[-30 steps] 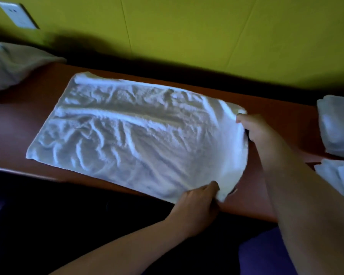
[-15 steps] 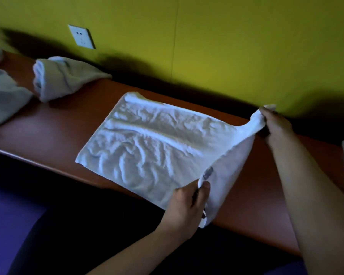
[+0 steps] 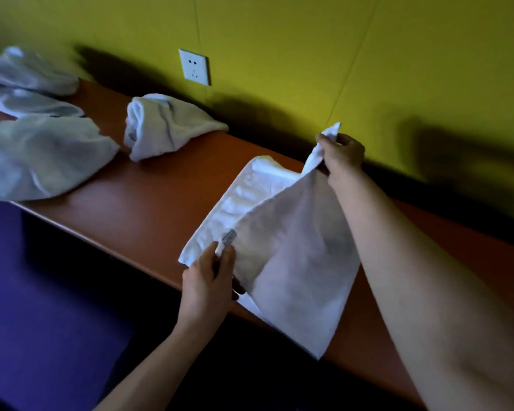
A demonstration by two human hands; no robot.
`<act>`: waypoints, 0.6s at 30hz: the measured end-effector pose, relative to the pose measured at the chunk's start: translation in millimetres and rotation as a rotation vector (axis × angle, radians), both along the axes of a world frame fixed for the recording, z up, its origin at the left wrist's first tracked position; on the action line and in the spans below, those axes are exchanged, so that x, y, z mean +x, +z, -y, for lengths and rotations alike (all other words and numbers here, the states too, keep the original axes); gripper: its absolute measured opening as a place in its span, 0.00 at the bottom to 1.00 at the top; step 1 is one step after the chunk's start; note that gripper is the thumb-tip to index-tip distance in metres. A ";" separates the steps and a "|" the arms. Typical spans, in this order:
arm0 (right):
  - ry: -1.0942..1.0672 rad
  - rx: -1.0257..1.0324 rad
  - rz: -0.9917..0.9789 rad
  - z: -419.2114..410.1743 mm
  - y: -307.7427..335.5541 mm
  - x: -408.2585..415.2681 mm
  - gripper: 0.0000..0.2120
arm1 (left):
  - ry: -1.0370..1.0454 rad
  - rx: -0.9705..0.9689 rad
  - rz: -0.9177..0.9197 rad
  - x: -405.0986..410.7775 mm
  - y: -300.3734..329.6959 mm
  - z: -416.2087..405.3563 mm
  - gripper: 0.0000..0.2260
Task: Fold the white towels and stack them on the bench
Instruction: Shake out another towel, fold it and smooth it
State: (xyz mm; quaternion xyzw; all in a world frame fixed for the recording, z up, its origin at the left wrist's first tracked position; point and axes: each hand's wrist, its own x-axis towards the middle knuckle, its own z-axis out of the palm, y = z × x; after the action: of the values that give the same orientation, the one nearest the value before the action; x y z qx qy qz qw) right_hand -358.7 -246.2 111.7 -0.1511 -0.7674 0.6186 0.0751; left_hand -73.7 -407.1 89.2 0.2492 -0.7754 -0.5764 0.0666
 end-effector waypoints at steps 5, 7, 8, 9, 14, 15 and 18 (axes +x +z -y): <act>0.214 -0.167 0.161 56.7 -26.8 -7.2 0.13 | 0.102 -0.191 0.203 -8.0 -34.9 50.5 0.14; 0.276 -0.217 0.199 61.3 -37.2 5.0 0.17 | 0.100 -0.309 0.339 -9.3 -50.7 68.0 0.14; 0.271 -0.176 0.194 56.9 -44.1 14.8 0.18 | 0.091 -0.350 0.388 -9.0 -56.4 74.4 0.14; 0.247 -0.106 0.171 48.5 -52.6 28.0 0.18 | 0.082 -0.382 0.419 -8.8 -61.4 79.3 0.14; 0.212 0.466 -0.011 -21.7 -93.4 138.5 0.11 | 0.021 -0.559 0.386 -15.8 -70.0 82.2 0.10; 0.200 0.531 -0.092 -33.8 -96.1 166.4 0.09 | 0.001 -0.595 0.350 -19.2 -70.7 81.1 0.14; 0.291 0.714 -0.298 -58.4 -104.0 236.8 0.09 | -0.075 -0.709 0.295 -30.6 -71.9 80.4 0.25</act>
State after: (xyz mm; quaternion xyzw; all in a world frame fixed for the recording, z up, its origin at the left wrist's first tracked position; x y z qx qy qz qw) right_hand -121.9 -187.8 7.7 0.0858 -0.9279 0.3326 0.1450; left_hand -104.4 -487.5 17.2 0.2624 -0.9364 -0.2326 0.0153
